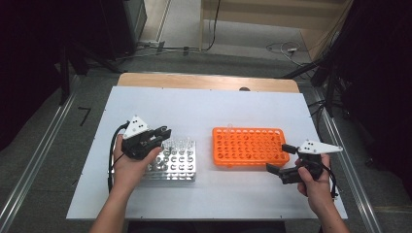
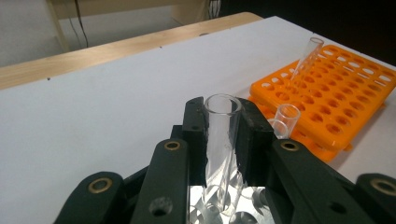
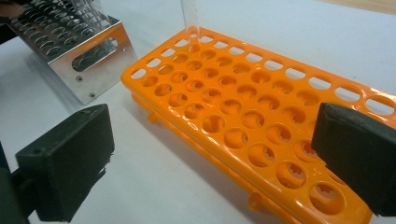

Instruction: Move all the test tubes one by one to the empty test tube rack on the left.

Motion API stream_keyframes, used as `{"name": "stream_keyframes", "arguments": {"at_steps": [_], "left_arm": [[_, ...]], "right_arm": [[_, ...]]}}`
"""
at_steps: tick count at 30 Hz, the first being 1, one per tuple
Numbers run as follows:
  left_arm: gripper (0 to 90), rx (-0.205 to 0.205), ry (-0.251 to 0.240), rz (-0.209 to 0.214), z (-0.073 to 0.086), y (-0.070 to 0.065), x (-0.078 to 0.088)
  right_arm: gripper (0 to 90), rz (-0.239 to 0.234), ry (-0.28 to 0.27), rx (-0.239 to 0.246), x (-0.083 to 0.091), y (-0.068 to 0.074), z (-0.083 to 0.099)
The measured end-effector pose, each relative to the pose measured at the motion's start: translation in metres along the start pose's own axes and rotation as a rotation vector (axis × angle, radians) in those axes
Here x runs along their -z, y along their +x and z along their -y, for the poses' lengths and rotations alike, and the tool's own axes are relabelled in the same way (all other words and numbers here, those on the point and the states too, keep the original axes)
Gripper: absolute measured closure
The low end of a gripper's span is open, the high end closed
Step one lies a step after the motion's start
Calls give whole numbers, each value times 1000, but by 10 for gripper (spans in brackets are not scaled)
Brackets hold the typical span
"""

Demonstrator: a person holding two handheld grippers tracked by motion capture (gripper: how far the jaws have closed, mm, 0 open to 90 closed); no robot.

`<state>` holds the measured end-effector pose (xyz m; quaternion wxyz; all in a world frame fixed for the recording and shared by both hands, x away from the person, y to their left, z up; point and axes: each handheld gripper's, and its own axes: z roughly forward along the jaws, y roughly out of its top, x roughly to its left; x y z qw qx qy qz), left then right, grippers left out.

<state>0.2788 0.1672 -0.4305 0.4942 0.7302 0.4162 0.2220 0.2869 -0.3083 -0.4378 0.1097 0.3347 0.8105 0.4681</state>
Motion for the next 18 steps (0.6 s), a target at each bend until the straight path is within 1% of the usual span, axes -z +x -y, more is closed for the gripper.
{"name": "stream_keyframes", "arguments": {"at_steps": [3,7,13,18], "left_arm": [[759,6,21,4,1,0,0],[752,2,46,9,3,-1,-2],[742,27,78,9,5,0,-3],[677,52,59,-1,4,0,2]], "right_arm": [[0,-2,1,0,0,0,0],[0,-3,3,4,-1,0,0],[0,-4,4,1,-1,0,0],[0,-6,4,0,-1,0,0]]}}
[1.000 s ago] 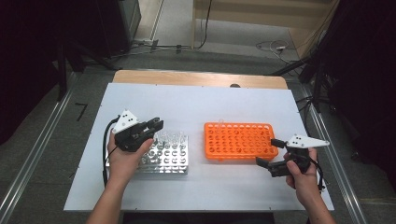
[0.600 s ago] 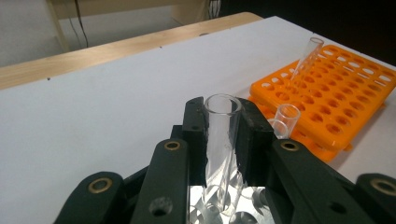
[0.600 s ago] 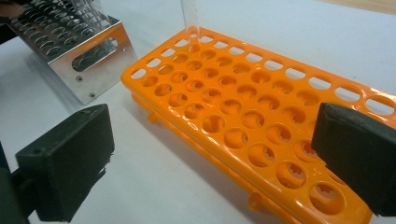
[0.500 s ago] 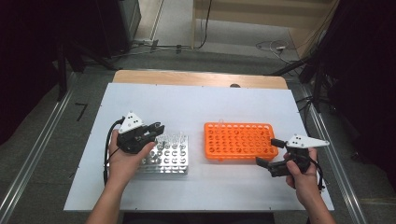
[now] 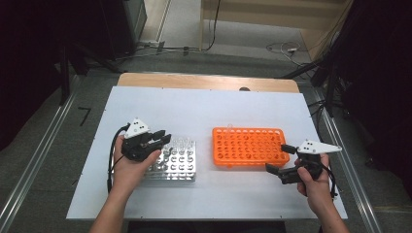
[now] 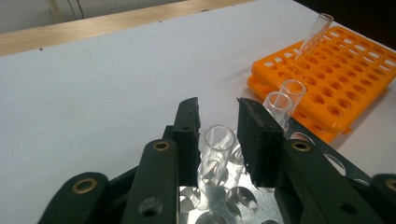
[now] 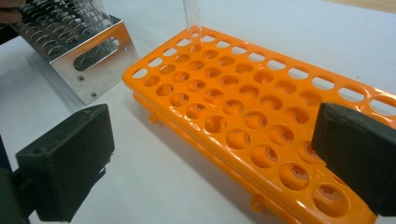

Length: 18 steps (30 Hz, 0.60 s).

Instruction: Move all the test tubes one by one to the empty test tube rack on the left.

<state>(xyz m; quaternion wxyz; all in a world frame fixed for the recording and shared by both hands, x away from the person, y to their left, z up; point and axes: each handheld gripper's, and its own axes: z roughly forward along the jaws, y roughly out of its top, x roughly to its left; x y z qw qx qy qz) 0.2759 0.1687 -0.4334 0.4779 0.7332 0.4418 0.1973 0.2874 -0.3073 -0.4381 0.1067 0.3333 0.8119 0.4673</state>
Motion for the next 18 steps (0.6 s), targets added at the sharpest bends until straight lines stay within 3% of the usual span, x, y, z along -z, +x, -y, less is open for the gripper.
{"name": "stream_keyframes", "arguments": {"at_steps": [6,9,18], "left_arm": [[485,45,-38,3,-1,3,7],[418,49,-60,14,0,2,12],[178,57,-111,88,0,-9,23]], "right_arm": [[0,-2,-1,-1,0,0,0],[0,-2,-3,1,0,0,0],[0,-12,1,0,-3,4,-2]]}}
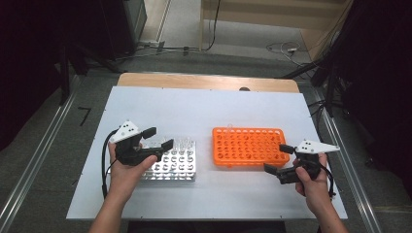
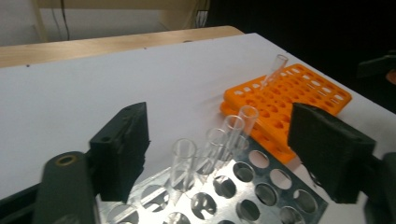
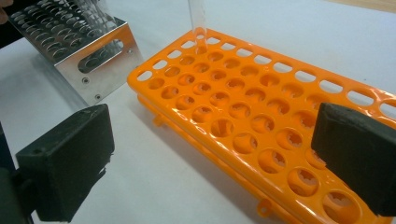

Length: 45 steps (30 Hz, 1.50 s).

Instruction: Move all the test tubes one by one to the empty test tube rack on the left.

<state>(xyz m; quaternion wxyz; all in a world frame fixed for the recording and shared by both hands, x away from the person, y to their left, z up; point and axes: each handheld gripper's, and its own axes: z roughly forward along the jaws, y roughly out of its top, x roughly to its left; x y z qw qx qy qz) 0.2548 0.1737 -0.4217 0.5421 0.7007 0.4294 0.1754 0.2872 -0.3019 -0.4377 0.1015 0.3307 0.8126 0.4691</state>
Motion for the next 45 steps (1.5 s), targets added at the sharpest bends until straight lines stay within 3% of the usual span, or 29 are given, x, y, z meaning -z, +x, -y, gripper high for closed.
{"name": "stream_keyframes", "arguments": {"at_steps": [8,12,22,33,38,45], "left_arm": [[10,5,-24,88,3,-8,5],[0,11,-38,120,6,-12,6],[0,-26,-18,142,10,-27,0],[0,-25,-21,138,12,-26,3],[0,-26,-17,137,13,-26,3],[0,-27,-17,136,13,-26,4]], "right_arm": [[0,-16,-8,-1,-5,4,-5],[0,-23,-5,8,-10,8,-10],[0,-53,-8,11,-33,13,-25],[42,-66,-7,-12,-62,12,-42],[142,-22,20,-27,-78,14,-50],[364,52,49,-30,-97,16,-55]]}}
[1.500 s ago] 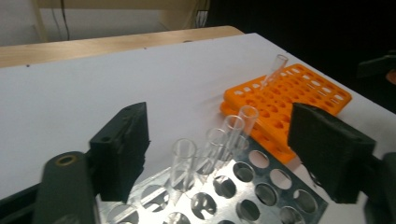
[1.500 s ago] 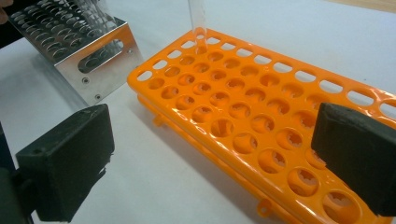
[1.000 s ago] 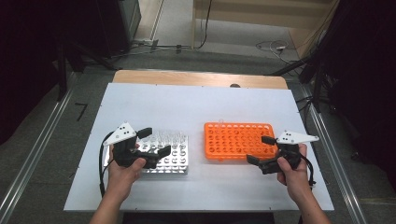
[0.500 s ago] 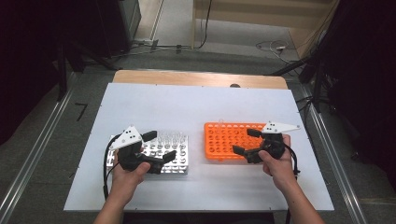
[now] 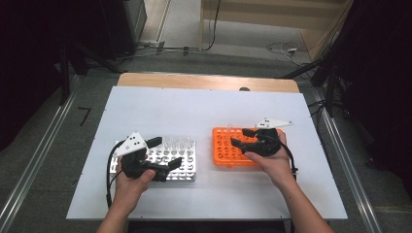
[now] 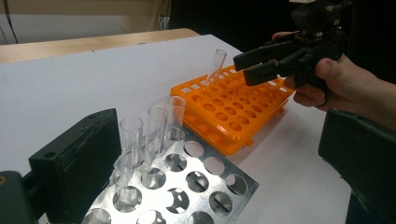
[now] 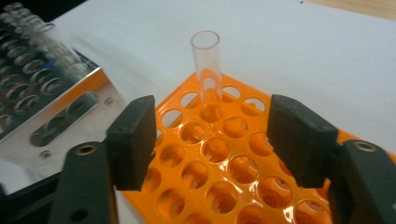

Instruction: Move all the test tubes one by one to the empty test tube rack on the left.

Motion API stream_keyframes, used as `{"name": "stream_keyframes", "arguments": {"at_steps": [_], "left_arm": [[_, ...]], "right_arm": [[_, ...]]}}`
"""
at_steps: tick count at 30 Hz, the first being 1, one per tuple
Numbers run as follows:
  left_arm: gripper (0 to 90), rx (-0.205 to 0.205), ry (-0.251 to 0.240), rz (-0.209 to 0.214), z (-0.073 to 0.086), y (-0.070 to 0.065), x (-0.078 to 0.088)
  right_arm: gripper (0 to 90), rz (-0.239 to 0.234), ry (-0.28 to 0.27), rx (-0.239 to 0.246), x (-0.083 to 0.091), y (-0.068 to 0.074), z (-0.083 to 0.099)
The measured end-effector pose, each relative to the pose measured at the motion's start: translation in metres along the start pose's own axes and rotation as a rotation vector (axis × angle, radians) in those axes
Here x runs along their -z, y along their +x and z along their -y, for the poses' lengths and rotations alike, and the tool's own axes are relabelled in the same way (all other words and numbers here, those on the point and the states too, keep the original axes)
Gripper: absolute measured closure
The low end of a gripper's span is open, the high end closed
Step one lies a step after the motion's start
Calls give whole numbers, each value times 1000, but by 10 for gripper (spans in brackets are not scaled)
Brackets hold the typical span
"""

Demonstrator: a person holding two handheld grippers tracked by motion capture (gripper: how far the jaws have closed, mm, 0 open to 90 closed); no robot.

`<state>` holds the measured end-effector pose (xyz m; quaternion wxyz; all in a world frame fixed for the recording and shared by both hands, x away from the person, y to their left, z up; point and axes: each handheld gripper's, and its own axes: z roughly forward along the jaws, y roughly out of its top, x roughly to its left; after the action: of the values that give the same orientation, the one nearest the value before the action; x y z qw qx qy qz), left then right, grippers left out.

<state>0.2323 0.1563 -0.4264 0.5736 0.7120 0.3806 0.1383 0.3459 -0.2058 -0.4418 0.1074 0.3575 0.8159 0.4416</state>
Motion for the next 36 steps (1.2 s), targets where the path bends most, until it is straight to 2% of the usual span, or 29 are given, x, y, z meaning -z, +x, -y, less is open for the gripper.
{"name": "stream_keyframes", "arguments": {"at_steps": [4,7,11,23,28,36], "left_arm": [[0,1,0,-1,0,0,1],[0,3,0,-6,0,0,1],[0,4,0,-6,0,0,1],[0,-4,6,-5,0,0,1],[0,-1,6,-4,0,0,0],[0,-2,9,-7,0,-1,0]], "right_arm": [[474,15,18,-14,-10,-3,-1],[523,13,24,-27,-15,-5,-2],[575,17,41,-19,-22,-4,-2],[673,20,85,-8,-40,4,-9],[696,46,103,-17,-43,6,-12],[735,96,111,15,-46,12,-12]]}}
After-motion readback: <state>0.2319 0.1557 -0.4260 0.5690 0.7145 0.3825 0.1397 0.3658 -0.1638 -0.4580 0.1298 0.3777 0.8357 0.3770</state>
